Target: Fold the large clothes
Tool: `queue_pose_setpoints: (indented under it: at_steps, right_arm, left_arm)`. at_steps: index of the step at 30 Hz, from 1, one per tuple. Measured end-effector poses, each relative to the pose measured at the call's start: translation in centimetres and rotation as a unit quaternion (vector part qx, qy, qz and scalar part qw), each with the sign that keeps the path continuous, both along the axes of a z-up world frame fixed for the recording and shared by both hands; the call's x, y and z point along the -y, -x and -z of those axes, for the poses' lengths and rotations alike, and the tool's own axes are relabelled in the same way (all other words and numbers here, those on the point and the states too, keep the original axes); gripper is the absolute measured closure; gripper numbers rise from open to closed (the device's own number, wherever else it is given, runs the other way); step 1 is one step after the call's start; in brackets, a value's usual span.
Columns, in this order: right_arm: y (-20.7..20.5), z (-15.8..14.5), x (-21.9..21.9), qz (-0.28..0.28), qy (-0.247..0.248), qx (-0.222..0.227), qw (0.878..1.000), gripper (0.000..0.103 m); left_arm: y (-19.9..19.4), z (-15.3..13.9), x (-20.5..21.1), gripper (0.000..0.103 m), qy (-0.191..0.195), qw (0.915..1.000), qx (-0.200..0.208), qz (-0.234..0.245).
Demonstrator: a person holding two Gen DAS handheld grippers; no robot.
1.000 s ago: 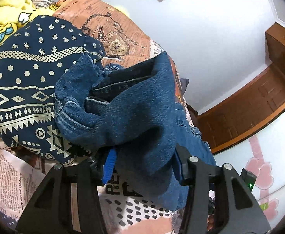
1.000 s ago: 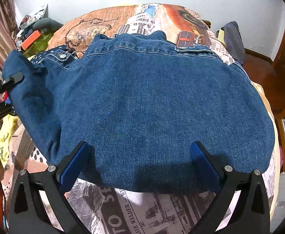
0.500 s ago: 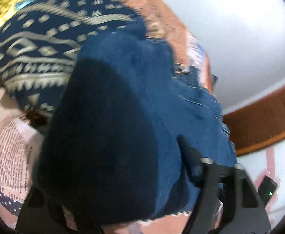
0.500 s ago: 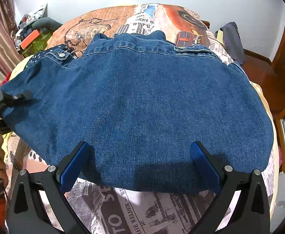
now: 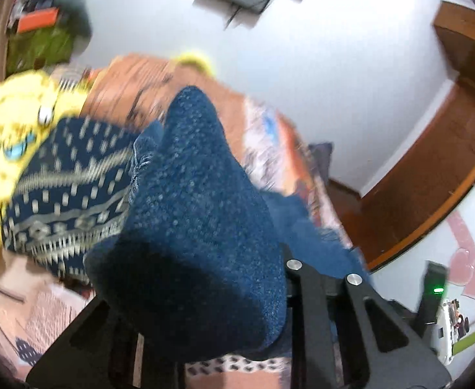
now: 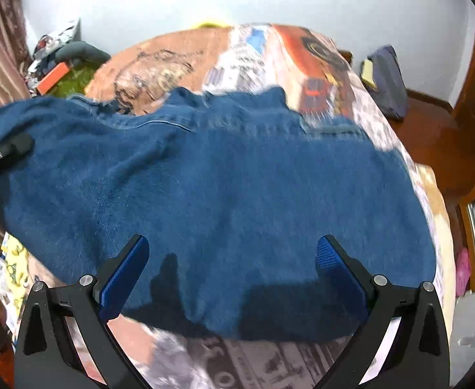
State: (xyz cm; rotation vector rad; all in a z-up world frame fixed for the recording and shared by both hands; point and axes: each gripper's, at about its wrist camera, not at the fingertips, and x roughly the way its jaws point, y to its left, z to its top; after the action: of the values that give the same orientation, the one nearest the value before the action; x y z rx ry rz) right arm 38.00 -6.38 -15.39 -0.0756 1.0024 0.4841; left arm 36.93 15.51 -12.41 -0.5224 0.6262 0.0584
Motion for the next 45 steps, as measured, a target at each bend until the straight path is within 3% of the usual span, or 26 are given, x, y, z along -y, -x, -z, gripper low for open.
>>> queue_pose_setpoints:
  at_steps: [6,10,14,20,24,27,33,36,38,41,45]
  right_arm:
    - [1.1,0.6,-5.2,-0.056,0.012,0.014,0.998,0.000]
    - [1.6,2.6,-7.7,-0.086,0.003,-0.020,0.996,0.000]
    - [0.9,5.5,-8.5,-0.088,-0.001,-0.076,0.993,0.000]
    - [0.9,4.9,-6.3,-0.099,-0.022,-0.084,0.991,0.000]
    - [1.0,3.6,-1.1,-0.039,-0.063,-0.076,0.994,0.000]
    - [1.0,2.8,3.5,0.015,-0.056,-0.050,0.997,0.000]
    - [1.1,1.5,13.0,0.116,-0.024,-0.016,0.993,0.000]
    - [1.1,1.0,16.3,0.157,-0.020,-0.013,0.987,0.000]
    - [1.1,0.9,17.8,0.176,-0.024,-0.014,0.984,0.000]
    - [1.8,1.2,19.3,0.190,-0.027,-0.019,0.981,0.000]
    - [2.3,1.3,19.7,0.183,-0.016,-0.020,0.983,0.000]
  left_arm:
    - [1.6,-3.8,0.3,0.080,-0.046,0.9978,0.046,-0.006]
    - [1.6,-2.8,-0.1,0.080,-0.084,0.9961,0.018,-0.019]
    - [0.9,-0.1,-0.8,0.080,-0.094,0.9946,-0.029,-0.031]
    - [-0.1,1.3,-0.6,0.080,-0.092,0.9939,-0.047,-0.039]
    - [-1.1,0.0,2.4,0.081,-0.099,0.9944,-0.034,-0.015]
    - [-2.5,-1.0,6.8,0.081,-0.121,0.9920,-0.019,0.029]
    - [-5.2,0.3,17.9,0.081,-0.161,0.9722,-0.013,0.169]
    - [-6.6,4.8,23.0,0.081,-0.179,0.9500,-0.069,0.246]
    - [-6.9,7.9,24.9,0.081,-0.187,0.9352,-0.111,0.279]
    - [-5.7,10.2,26.3,0.078,-0.237,0.9177,-0.105,0.301]
    - [-5.1,9.9,25.5,0.068,-0.225,0.9120,-0.116,0.323]
